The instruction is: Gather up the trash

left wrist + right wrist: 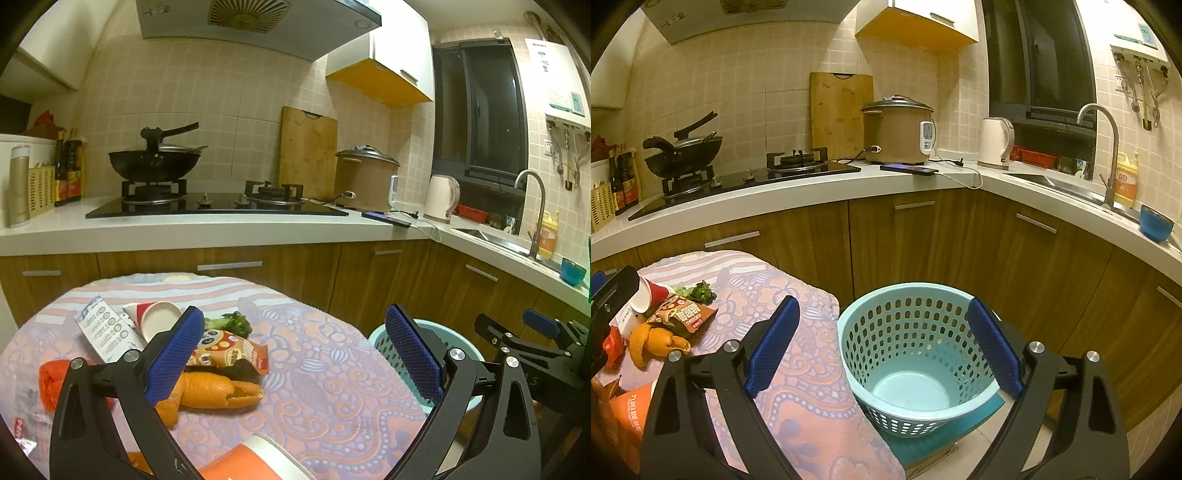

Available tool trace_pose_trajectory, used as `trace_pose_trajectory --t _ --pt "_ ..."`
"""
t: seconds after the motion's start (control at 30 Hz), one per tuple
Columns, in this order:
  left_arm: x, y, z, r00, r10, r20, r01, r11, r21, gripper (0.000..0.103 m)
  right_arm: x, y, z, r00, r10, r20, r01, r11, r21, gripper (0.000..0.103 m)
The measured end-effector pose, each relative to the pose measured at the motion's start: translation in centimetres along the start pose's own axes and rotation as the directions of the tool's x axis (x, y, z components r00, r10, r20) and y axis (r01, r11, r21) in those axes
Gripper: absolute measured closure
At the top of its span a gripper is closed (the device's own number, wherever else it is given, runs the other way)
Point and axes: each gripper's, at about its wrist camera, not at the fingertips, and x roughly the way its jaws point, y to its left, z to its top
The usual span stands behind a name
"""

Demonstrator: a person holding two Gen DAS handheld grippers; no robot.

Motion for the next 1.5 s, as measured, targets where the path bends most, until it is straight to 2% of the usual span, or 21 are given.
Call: trace_pose_trajectory --t 0.1,0.23,0.6,0.67,0.73,0.83,0.93,1.07,1.2,1.4,1.5 --pt "0.0 0.0 0.0 1.000 0.000 0.000 0.000 1.000 0.001 0.008 0.0 0.0 0.0 1.000 0.000 0.000 0.000 1.000 0.000 0.015" --pt "0.0 0.0 0.1 1.000 -0.004 0.003 0.004 1.000 0.003 0.008 0.0 -0.1 0.0 1.000 0.009 -0.008 -0.009 1.000 -0.001 0.023" --pt "-1.2 0.6 0.8 1.000 -0.004 -0.007 0.004 1.000 0.028 0.008 -0.9 -0.4 0.2 1.000 0.019 0.002 -0.019 1.000 0.020 0.023" --pt "-1.7 0.8 1.1 1.000 -0.010 -0.029 0.012 0.998 0.064 0.008 -1.2 -0.5 0.2 1.000 0.024 0.003 -0.024 0.999 0.025 0.023" --pt "-2.3 1.7 1.3 0.997 -0.045 -0.065 0.051 0.996 0.078 0.008 -1.3 -0.5 0.2 0.999 0.040 -0.001 -0.040 0.999 0.033 0.023" --pt "-3.3 3.3 0.9 0.994 -0.041 -0.097 0.051 0.994 0.102 0.008 -1.6 -0.3 0.0 0.998 0.062 -0.007 -0.062 0.997 0.035 0.023" --pt "-3.9 5.1 -0.6 0.985 -0.063 -0.163 0.078 0.993 0.089 0.008 -2.1 0.4 -0.3 0.996 0.090 -0.009 -0.090 0.996 0.025 0.023" --pt "-4.0 6.1 -3.3 0.961 -0.101 -0.256 0.126 0.988 0.084 0.008 -2.7 1.7 -0.5 0.992 0.128 -0.015 -0.128 0.992 0.004 0.023" --pt "-3.6 7.0 -5.4 0.945 -0.112 -0.308 0.135 0.989 0.056 0.008 -3.2 3.6 -1.3 0.982 0.185 -0.035 -0.186 0.982 -0.021 0.023" --pt "-1.9 8.0 -6.8 0.913 -0.127 -0.388 0.130 0.991 -0.019 0.019 -3.7 6.2 -2.4 0.972 0.226 -0.058 -0.230 0.970 -0.072 0.023" --pt "-1.8 7.7 -7.0 0.906 -0.122 -0.405 0.124 0.992 -0.024 0.022 -3.9 6.4 -2.4 0.973 0.223 -0.056 -0.227 0.971 -0.081 0.023"
